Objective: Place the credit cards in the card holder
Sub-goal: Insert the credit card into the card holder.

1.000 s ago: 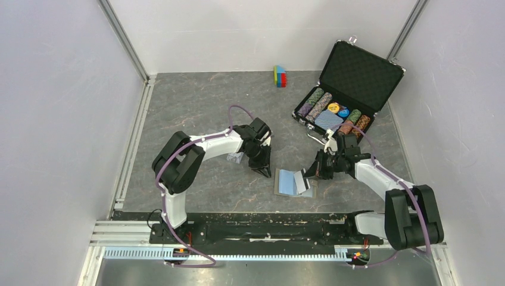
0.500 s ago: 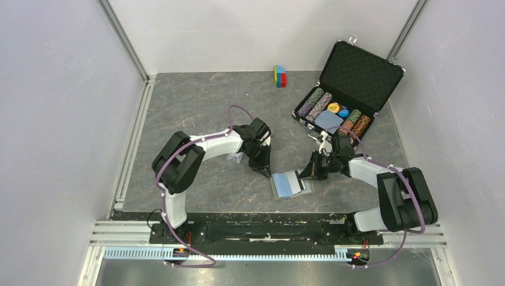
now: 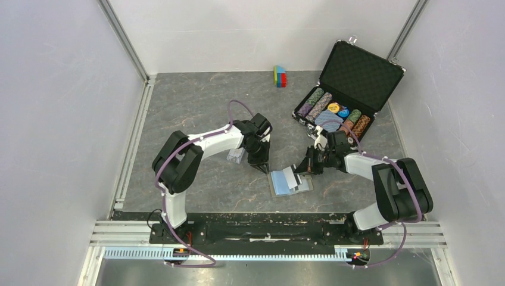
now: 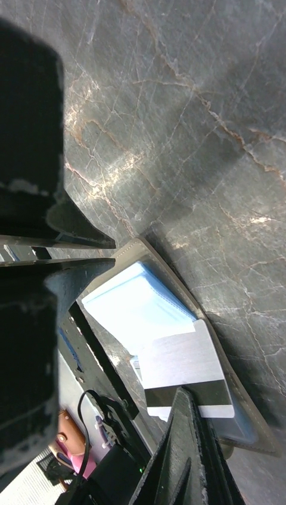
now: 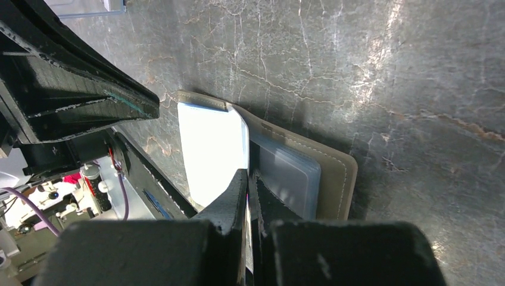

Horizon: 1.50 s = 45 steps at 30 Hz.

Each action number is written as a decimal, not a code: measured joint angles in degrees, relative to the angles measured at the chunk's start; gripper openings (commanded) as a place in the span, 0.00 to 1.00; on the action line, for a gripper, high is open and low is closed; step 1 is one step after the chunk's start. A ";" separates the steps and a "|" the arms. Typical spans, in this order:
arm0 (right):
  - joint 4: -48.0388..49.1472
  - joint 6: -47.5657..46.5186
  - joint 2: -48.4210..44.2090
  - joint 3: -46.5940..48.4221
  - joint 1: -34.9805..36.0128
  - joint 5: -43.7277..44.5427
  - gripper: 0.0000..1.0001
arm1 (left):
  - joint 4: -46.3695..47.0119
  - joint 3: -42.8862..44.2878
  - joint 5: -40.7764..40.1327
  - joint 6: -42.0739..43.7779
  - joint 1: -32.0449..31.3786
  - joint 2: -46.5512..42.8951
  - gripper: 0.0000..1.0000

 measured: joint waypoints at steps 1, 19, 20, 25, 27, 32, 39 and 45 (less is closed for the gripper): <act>0.00 -0.15 0.00 0.00 0.00 0.00 0.00 | -0.28 -0.02 0.09 0.00 -0.02 0.00 0.15; 7.32 1.36 0.24 -4.33 -0.13 -1.07 0.00 | 0.04 -0.52 5.07 -0.11 -2.23 3.76 0.11; 7.76 1.55 0.11 -4.61 -0.13 -1.16 0.00 | 0.22 -0.68 5.16 -0.17 -2.23 3.82 0.11; 9.38 2.78 -0.79 -6.10 -0.13 -1.18 0.00 | 0.79 -0.90 5.70 -0.46 -2.21 3.93 0.10; 9.68 3.13 -1.07 -6.49 -0.13 -1.18 0.00 | 0.92 -0.92 6.05 -0.48 -2.19 4.22 0.09; 9.84 3.76 -1.92 -7.30 -0.11 -1.16 0.00 | 1.11 -0.92 6.54 -1.05 -2.12 4.68 0.08; 8.72 4.04 -2.38 -7.39 -0.11 -0.98 0.00 | 1.11 -0.92 6.51 -2.21 -2.08 4.81 0.07; 5.03 3.82 -3.32 -7.08 -0.11 -0.70 0.00 | 1.07 -0.79 6.73 -2.25 -1.95 5.11 0.06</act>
